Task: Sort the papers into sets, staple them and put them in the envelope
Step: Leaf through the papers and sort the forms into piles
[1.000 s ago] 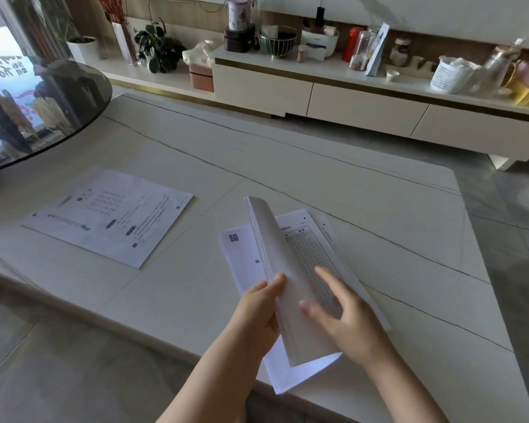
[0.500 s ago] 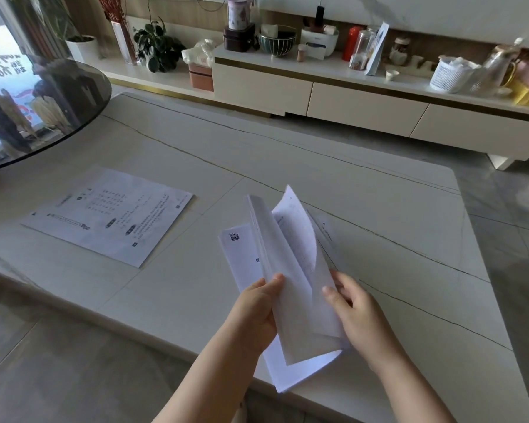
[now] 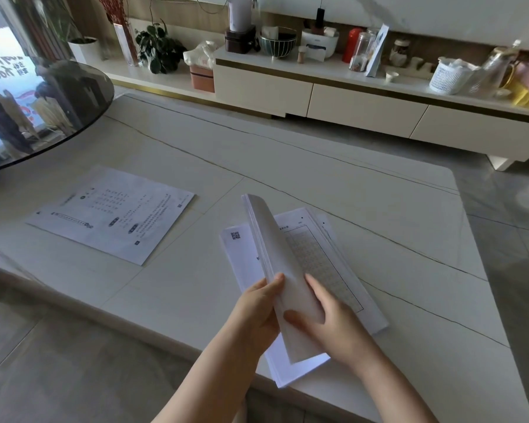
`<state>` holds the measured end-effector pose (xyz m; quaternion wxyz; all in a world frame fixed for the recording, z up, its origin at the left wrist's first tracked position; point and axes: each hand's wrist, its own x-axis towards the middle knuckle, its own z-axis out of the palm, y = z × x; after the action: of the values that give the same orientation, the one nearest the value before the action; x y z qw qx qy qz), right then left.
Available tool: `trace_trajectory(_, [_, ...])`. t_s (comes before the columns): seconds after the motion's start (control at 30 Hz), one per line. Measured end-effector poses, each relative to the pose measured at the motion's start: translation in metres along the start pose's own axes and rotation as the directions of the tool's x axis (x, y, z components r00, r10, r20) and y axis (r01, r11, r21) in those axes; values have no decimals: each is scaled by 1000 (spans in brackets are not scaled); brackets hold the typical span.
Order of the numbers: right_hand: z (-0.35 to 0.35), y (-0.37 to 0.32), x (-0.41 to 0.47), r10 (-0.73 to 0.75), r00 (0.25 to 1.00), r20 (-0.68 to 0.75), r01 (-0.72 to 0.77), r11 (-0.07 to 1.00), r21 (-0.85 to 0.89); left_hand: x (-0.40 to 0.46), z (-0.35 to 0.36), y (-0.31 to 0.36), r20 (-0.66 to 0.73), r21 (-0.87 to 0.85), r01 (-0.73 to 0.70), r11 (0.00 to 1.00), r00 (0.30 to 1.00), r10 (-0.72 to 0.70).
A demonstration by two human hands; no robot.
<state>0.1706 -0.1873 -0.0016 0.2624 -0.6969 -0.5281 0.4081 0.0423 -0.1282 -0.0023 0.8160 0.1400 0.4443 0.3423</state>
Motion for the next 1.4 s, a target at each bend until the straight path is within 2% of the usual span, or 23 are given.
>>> trace_trajectory(0.1, [4, 1, 2, -26, 999, -32, 23, 996, -82, -2, 0, 0, 17, -1, 4, 1000, 1000, -4])
trace_trajectory(0.2, [2, 3, 3, -65, 996, -66, 59, 995, -85, -3, 1, 0, 37, 8, 1, 1000, 999, -1])
trace_trajectory(0.3, [-2, 3, 2, -51, 992, -120, 55, 998, 31, -3, 4, 1, 35, 22, -3, 1000, 999, 2])
trace_trajectory(0.5, [-17, 9, 4, 88, 957, -276, 10, 943, 334, -3, 0, 2, -78, 46, 14, 999, 997, -10])
trace_trajectory(0.57, [-21, 8, 2, 84, 927, -367, 35, 951, 306, -4, 0, 2, -90, 46, 15, 999, 996, -11])
trace_trajectory(0.67, [-22, 4, -4, -60, 878, -476, 107, 992, 71, -2, 0, 2, -105, 40, 21, 999, 994, -17])
trace_trajectory(0.7, [-21, 2, -4, -117, 878, -465, 135, 991, 5, -1, 0, 2, -104, 36, 22, 999, 994, -18])
trace_trajectory(0.77, [-15, 0, -3, -167, 935, -312, 151, 986, -75, -1, 0, 2, -77, 35, 19, 999, 997, -16])
trace_trajectory(0.83, [-6, 2, -2, -91, 994, -64, 86, 994, -74, -2, -1, 2, -39, 34, 16, 999, 999, -15])
trace_trajectory(0.9, [0, 5, -1, -8, 997, 80, 11, 999, -34, -3, -3, 2, -15, 32, 16, 999, 1000, -15])
trace_trajectory(1.1, [-4, 6, 1, -19, 1000, 7, 19, 1000, -1, -2, -3, 2, 25, 38, 40, 998, 999, -41])
trace_trajectory(1.4, [-6, 11, 6, 24, 999, -42, -13, 968, 250, 0, -3, 2, -11, 30, 48, 998, 999, -48])
